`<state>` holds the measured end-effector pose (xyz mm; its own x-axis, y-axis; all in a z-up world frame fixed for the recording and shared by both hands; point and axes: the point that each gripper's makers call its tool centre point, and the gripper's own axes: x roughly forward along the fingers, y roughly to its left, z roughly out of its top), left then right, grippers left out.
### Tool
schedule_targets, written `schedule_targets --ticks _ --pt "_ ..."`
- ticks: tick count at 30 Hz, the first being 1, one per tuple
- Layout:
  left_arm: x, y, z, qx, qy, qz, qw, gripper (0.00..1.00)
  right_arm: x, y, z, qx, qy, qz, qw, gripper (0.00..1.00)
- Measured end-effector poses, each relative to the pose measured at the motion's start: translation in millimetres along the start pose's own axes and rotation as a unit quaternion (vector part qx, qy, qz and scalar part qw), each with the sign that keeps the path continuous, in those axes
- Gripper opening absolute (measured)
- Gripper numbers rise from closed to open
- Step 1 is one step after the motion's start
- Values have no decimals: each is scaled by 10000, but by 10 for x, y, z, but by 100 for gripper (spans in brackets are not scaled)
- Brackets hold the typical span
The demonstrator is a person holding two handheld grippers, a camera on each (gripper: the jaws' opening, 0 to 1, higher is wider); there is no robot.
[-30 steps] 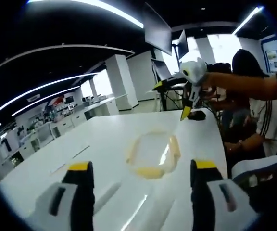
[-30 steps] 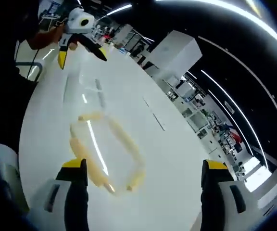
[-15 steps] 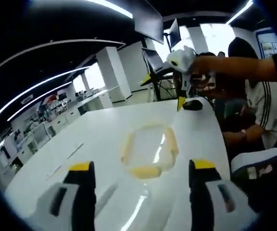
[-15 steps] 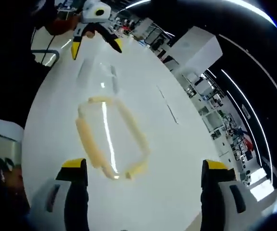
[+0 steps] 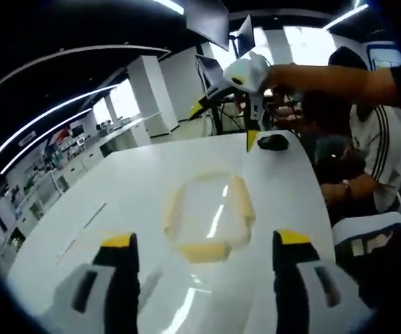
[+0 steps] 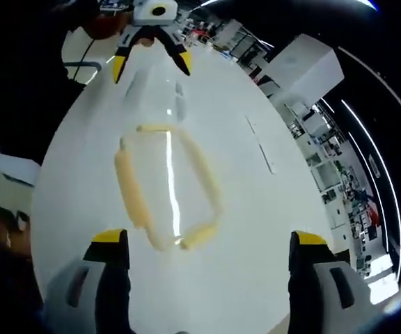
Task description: Snap each plastic latch of the storage box into its locked position after aligning the lid with the box until every specified latch is closed and the lid sits flush.
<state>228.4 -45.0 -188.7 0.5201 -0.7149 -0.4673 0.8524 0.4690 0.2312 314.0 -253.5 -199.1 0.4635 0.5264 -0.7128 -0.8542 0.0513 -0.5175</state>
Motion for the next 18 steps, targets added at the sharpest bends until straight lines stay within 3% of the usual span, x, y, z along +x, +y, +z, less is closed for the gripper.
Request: schedule_targets --ticks 4,9,18 --pt "62 4 30 9 -47 -48 10000 77 47 -55 -90 -149 132 143 9997 93" --pt "176 -22 -33 90 269 -143 9995 77 150 -20 -131 -380 257 557 9974 90" --pt "319 -57 -78 143 592 -372 9974 77 252 56 -101 -689 469 946 9920 88"
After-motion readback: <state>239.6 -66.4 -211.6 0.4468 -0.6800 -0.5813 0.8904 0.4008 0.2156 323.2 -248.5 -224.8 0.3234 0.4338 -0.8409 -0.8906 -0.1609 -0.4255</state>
